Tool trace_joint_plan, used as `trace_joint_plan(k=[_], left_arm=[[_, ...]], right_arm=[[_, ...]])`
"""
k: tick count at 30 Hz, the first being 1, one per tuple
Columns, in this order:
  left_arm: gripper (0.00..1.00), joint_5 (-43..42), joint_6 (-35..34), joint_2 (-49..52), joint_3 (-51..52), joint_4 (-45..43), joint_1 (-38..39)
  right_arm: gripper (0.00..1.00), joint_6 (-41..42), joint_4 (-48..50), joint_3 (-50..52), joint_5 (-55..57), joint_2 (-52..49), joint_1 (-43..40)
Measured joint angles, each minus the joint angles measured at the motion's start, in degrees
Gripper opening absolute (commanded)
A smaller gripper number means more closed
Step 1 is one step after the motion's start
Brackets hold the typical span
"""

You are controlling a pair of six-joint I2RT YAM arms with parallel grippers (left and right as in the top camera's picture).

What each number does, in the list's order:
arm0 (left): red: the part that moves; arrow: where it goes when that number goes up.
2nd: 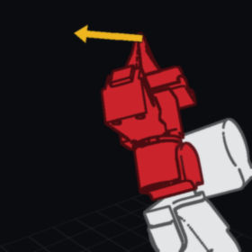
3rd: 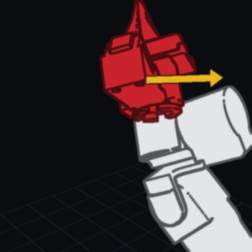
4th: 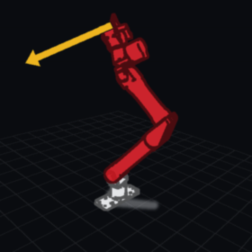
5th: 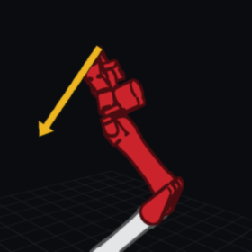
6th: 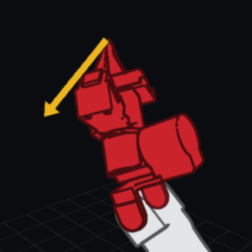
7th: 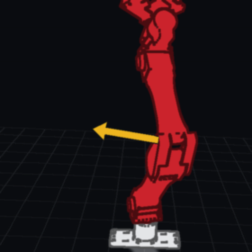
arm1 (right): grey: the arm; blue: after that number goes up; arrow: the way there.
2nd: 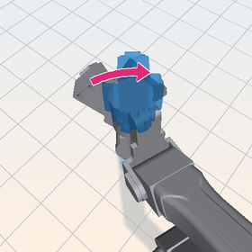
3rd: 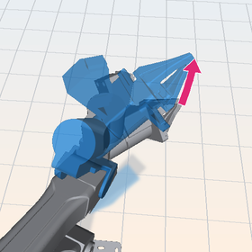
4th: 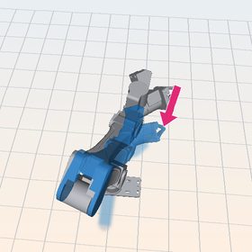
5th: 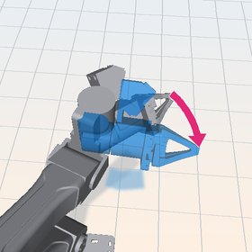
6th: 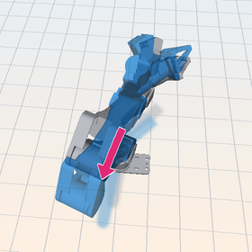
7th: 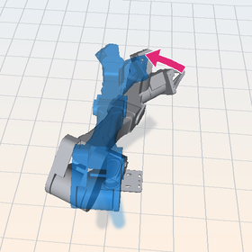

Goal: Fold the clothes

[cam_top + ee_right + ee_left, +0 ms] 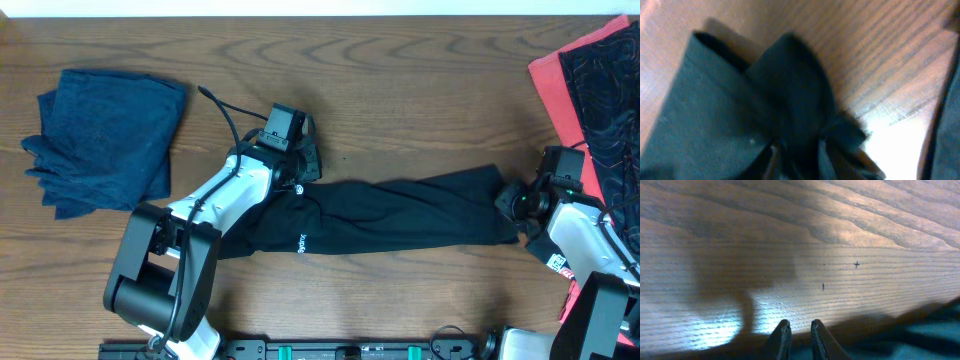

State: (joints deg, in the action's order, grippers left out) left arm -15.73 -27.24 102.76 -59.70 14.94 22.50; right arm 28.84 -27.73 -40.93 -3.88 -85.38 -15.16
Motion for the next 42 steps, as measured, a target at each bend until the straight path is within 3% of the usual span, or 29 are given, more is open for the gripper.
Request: trace_joint_plan(k=[10,15,16,17,18,30,42], left_arm=[[0.17,-0.9,-0.6,0.0,0.0,1.5,0.0],[0.17,-0.9,-1.0,0.0,0.0,1.8,0.0],[0.17,-0.9,-1.1,0.0,0.0,2.0,0.0],[0.17,-0.9,-1.1,0.0,0.0,2.1,0.0],[0.17,-0.9,-1.1,0.0,0.0,2.4,0.0],[0.17,-0.9,-1.1,0.0,0.0,2.8,0.0],[0.17,-0.9,-1.1,0.0,0.0,2.8,0.0]], right_arm=[[0.25,-2.6,-6.7,-0.1,0.0,0.0,0.0],[0.36,-3.5,-5.9,-0.1,0.0,0.0,0.0],[0.34,-3.7,-5.4,-0.1,0.0,0.0,0.0],[0.23,-3.7,-4.9,-0.1,0.1,0.0,0.0],[0.01,-3.5,-4.3,-0.1,0.1,0.0,0.0],[0.01,-3.9,-0.5,-0.1,0.0,0.0,0.0],[0.01,-3.9,14.4,-7.3,-11.5,0.0,0.0]])
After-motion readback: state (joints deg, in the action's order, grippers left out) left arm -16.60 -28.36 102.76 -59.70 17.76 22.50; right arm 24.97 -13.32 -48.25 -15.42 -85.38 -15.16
